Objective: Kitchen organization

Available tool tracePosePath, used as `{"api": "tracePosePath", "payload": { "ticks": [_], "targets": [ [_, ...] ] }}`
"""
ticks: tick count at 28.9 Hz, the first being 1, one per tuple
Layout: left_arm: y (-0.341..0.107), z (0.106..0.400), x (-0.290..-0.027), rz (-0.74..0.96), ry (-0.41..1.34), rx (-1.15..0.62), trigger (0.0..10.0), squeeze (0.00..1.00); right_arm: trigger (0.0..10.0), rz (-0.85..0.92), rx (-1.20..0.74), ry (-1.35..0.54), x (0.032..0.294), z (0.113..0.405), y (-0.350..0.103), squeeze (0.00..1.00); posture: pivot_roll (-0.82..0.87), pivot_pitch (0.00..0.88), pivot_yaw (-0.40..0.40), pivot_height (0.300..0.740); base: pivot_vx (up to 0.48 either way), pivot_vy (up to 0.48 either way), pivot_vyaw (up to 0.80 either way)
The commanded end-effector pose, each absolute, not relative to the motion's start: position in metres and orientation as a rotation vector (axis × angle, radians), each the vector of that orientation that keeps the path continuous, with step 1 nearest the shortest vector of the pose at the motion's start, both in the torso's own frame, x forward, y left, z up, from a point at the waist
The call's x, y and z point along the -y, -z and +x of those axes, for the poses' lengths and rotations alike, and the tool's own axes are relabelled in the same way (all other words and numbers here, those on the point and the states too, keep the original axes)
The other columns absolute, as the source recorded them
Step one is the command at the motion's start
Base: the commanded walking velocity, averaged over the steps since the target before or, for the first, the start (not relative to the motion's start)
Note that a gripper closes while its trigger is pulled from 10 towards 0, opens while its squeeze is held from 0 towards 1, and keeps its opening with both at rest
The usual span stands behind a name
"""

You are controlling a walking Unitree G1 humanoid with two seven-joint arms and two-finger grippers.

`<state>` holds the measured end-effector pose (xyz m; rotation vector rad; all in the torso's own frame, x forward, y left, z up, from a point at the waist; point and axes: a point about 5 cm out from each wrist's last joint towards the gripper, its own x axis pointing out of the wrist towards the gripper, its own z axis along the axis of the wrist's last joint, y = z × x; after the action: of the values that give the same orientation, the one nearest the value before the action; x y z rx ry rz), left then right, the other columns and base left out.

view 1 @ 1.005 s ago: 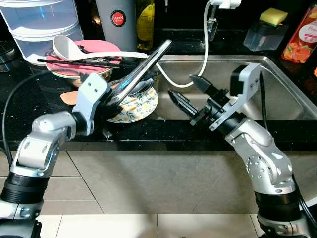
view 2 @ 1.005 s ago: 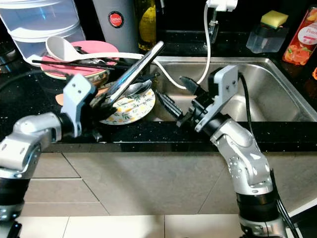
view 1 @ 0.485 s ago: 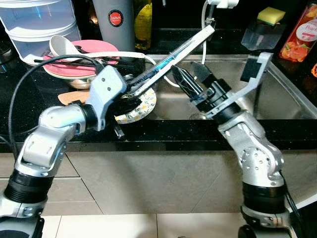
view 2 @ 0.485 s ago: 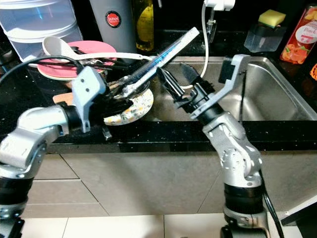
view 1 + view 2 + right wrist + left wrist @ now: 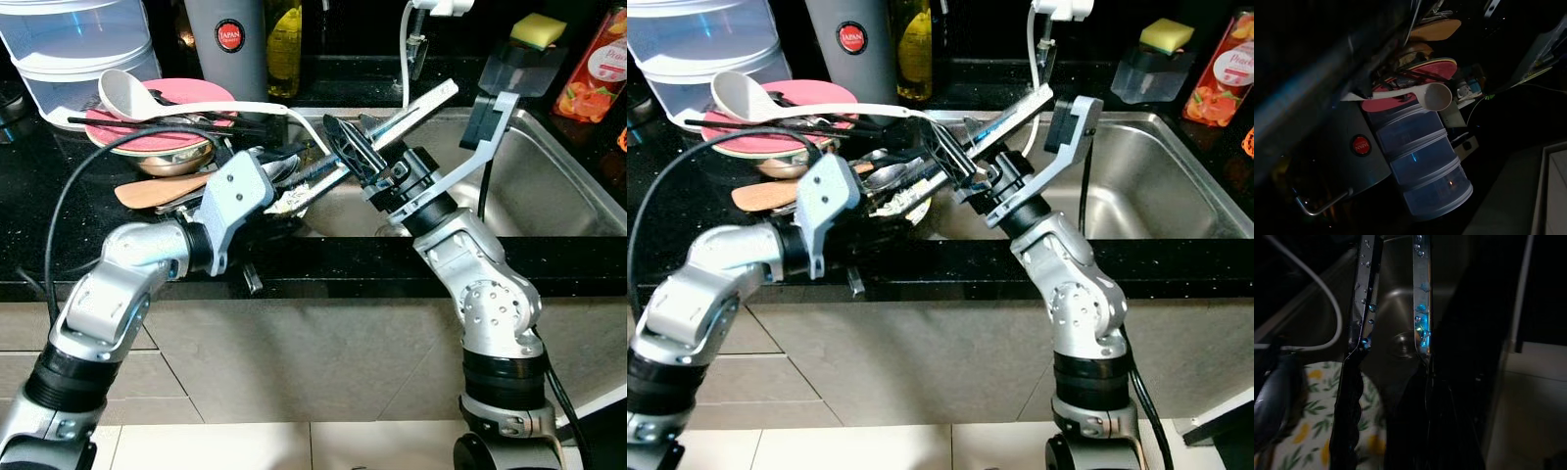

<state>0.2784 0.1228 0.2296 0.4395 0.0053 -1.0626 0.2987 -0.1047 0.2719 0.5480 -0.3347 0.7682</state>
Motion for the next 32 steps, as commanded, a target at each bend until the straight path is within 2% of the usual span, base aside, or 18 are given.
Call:
{"api": "tracePosePath", "payload": {
  "ticks": [1, 16, 17, 19, 20, 21, 22, 25, 26, 32],
  "targets": [
    [-0.228, 0.277, -0.118, 0.429, 1.086, 0.010, 10.0, 0.00, 0.0, 0.564, 0.311, -0.767, 0.104, 0.300, -0.270, 0.00, 0.07, 0.013, -0.005, 0.740, 0.000, 0.000, 0.00],
    [-0.236, 0.286, -0.123, 0.460, 0.977, 0.063, 10.0, 0.00, 0.0, 0.562, 0.292, -0.727, 0.106, 0.304, -0.268, 0.00, 0.07, 0.012, -0.006, 0.740, 0.000, 0.000, 0.00],
    [-0.236, 0.287, -0.123, 0.464, 0.961, 0.071, 10.0, 0.00, 6.4, 0.561, 0.292, -0.726, 0.106, 0.304, -0.268, 0.00, 0.07, 0.012, -0.006, 0.740, 0.000, 0.000, 0.00],
    [-0.236, 0.287, -0.123, 0.464, 0.961, 0.071, 10.0, 0.00, 6.4, 0.561, 0.292, -0.726, 0.106, 0.304, -0.268, 0.00, 0.07, 0.012, -0.006, 0.740, 0.000, 0.000, 0.00],
    [-0.237, 0.288, -0.124, 0.451, 0.952, 0.074, 10.0, 0.06, 10.0, 0.560, 0.291, -0.724, 0.106, 0.304, -0.268, 0.00, 0.08, 0.012, -0.007, 0.740, 0.000, 0.000, 0.00],
    [-0.237, 0.288, -0.124, 0.451, 0.952, 0.074, 10.0, 0.06, 10.0, 0.560, 0.291, -0.724, 0.106, 0.304, -0.268, 0.00, 0.08, 0.012, -0.007, 0.740, 0.000, 0.000, 0.00],
    [-0.239, 0.290, -0.124, 0.426, 0.941, 0.077, 10.0, 1.00, 10.0, 0.552, 0.289, -0.721, 0.106, 0.304, -0.267, 0.00, 0.08, 0.012, -0.007, 0.740, 0.000, 0.000, 0.00],
    [-0.245, 0.293, -0.127, 0.374, 0.890, 0.104, 10.0, 1.00, 10.0, 0.539, 0.287, -0.697, 0.107, 0.306, -0.267, 0.00, 0.08, 0.012, -0.007, 0.740, 0.000, 0.000, 0.00],
    [-0.249, 0.293, -0.129, 0.342, 0.879, 0.125, 10.0, 0.00, 10.0, 0.539, 0.292, -0.660, 0.109, 0.309, -0.267, 0.00, 0.07, 0.011, -0.001, 0.740, 0.000, 0.000, 0.00],
    [-0.261, 0.289, -0.135, 0.203, 0.861, 0.197, 10.0, 0.00, 10.0, 0.598, 0.302, -0.442, 0.129, 0.328, -0.268, 0.00, 0.07, 0.011, -0.002, 0.740, 0.000, 0.000, 0.00]
  ]
}}
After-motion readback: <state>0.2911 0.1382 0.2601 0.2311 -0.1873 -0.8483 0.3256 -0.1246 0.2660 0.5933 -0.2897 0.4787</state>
